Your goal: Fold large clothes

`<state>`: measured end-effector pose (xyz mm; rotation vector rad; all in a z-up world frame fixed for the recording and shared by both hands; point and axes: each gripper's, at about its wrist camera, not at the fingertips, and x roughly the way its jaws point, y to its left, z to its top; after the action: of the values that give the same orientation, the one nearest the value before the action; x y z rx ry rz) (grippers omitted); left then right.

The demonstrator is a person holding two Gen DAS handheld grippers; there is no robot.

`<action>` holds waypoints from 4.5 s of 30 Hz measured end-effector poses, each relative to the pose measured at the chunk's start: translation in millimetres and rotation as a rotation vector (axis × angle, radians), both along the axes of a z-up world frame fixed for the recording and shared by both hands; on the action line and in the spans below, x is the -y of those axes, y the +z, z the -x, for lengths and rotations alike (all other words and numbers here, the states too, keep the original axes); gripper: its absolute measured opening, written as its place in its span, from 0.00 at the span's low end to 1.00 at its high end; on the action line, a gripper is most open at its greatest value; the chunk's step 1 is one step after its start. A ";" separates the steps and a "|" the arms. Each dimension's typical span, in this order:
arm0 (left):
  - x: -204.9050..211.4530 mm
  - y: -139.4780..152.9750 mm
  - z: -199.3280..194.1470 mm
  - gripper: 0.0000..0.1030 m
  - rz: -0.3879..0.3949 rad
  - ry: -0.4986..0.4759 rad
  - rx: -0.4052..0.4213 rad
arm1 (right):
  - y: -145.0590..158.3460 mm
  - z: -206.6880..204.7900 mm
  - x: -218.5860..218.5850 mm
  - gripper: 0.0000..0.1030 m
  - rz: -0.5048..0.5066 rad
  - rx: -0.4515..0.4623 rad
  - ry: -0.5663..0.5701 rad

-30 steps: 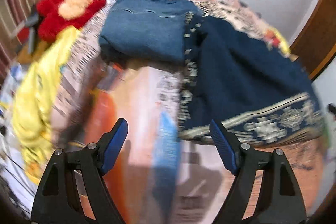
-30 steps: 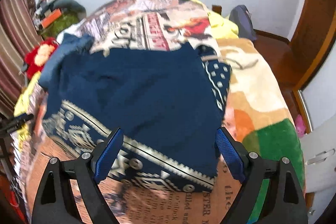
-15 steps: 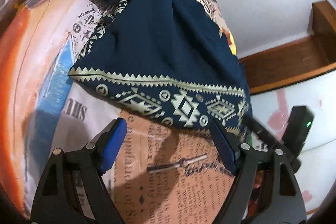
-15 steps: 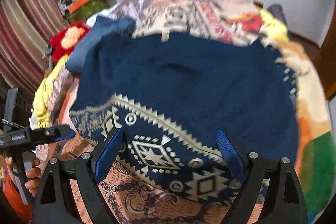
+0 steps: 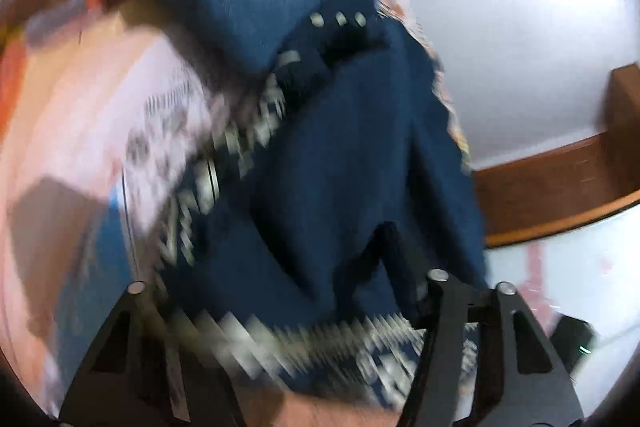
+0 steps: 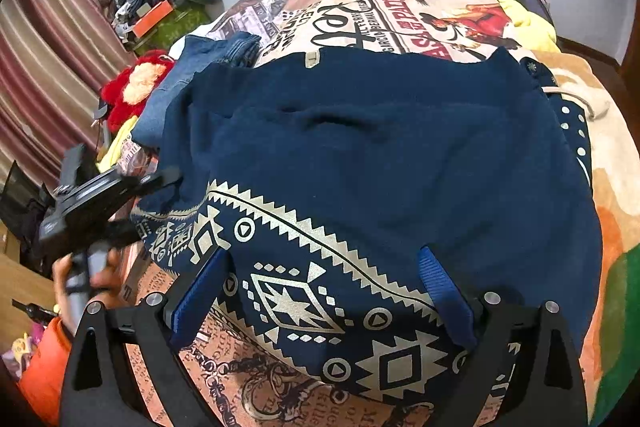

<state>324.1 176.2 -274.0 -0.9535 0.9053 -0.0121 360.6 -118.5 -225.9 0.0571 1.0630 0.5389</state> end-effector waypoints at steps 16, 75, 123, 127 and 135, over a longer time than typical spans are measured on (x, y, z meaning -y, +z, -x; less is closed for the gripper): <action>20.3 141.2 15.9 0.10 -0.301 0.061 0.263 | 61.0 -12.1 -3.8 0.92 0.001 0.122 -0.089; 332.5 168.3 64.3 0.62 -0.748 -0.875 0.335 | 85.2 85.0 222.7 0.96 -0.023 0.149 -0.462; 152.7 157.1 7.0 0.75 -0.863 -0.609 0.189 | 56.7 56.6 200.9 0.96 -0.020 0.056 -0.329; 169.9 156.6 -17.1 0.75 -0.698 -0.676 0.200 | 51.5 34.0 180.9 0.96 -0.135 -0.013 -0.290; 190.9 111.7 -67.1 0.75 -0.407 -0.767 0.071 | -3.3 -7.8 145.8 0.96 -0.145 -0.177 -0.220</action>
<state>391.3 -14.7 -162.3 -0.1902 1.1083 -0.4929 368.4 -264.3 -229.2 0.3511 1.1720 0.4153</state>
